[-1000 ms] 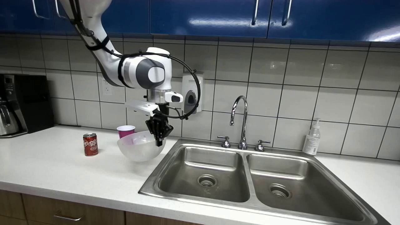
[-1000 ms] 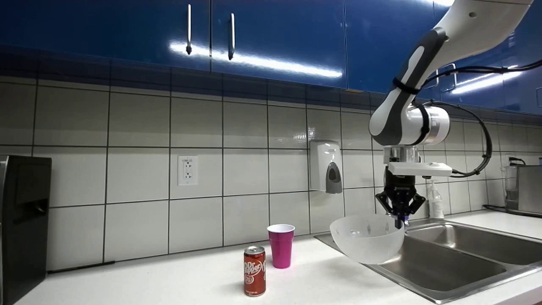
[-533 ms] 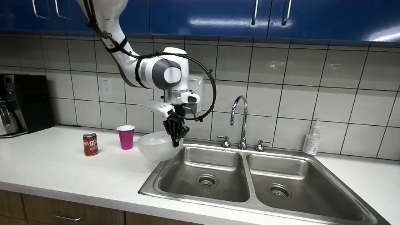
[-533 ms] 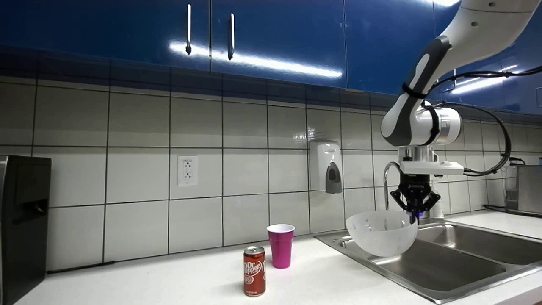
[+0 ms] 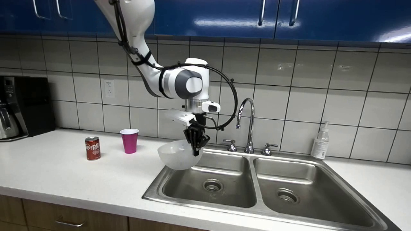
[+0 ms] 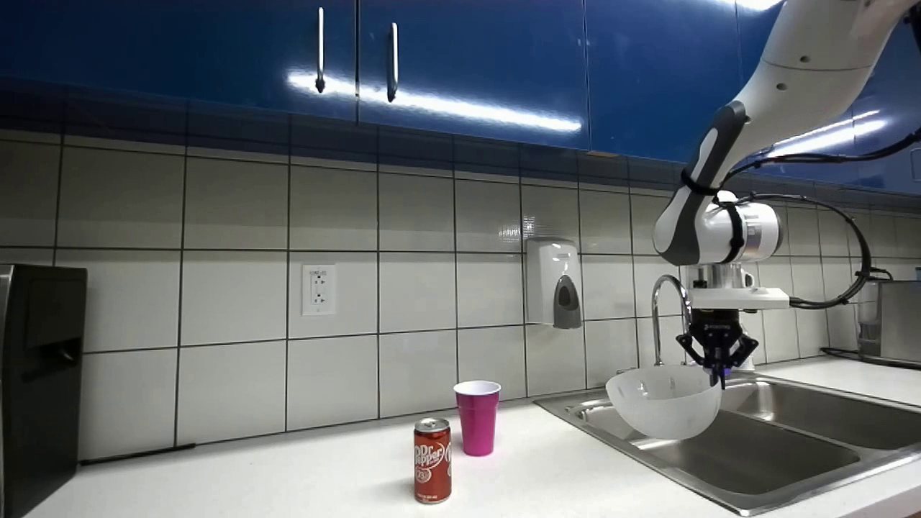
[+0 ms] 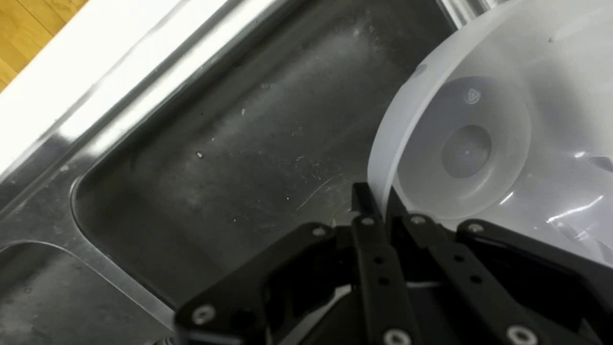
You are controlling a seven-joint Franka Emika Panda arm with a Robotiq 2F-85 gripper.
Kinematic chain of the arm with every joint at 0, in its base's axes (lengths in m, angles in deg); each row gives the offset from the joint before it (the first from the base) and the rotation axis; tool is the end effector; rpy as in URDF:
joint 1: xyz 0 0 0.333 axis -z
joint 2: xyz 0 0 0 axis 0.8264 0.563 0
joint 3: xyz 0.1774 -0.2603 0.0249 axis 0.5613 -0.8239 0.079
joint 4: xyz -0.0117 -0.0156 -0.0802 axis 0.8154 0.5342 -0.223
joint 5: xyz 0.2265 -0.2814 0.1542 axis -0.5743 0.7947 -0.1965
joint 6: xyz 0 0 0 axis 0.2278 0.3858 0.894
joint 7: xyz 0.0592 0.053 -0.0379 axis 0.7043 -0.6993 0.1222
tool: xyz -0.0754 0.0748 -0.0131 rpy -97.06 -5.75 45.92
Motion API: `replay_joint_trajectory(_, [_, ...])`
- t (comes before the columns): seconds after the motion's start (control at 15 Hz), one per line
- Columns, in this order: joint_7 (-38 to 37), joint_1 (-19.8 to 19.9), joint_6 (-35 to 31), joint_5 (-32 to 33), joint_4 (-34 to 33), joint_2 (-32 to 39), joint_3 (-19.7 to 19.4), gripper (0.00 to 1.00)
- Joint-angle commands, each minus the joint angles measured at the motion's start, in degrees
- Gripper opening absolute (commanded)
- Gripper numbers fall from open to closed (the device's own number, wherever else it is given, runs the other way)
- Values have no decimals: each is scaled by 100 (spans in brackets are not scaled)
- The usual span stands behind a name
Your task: Put the plastic bowl in the left sink
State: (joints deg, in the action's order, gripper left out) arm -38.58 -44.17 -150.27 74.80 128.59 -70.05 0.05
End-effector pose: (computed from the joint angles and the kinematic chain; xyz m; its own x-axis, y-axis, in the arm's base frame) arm 0.5286 -0.2377 0.2925 0.8275 -0.5580 0.0622 -0.5593 -0.8290 0.0025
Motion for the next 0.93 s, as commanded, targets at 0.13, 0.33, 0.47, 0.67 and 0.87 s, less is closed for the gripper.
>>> replay_joint_trajectory(0.13, [-55,295,544,-238,-1053,747,-45,2])
replay_joint_trajectory(0.33, [-134,411,677,-295,-1433,1016,-87,2])
replay_joint_trajectory(0.47, [-207,482,758,-318,-1653,1186,-120,2])
replay_joint_trajectory(0.67, [-292,582,899,-391,-1966,1459,-130,2])
replay_joint_trajectory(0.87, [-331,663,943,-438,-2160,1684,-112,2])
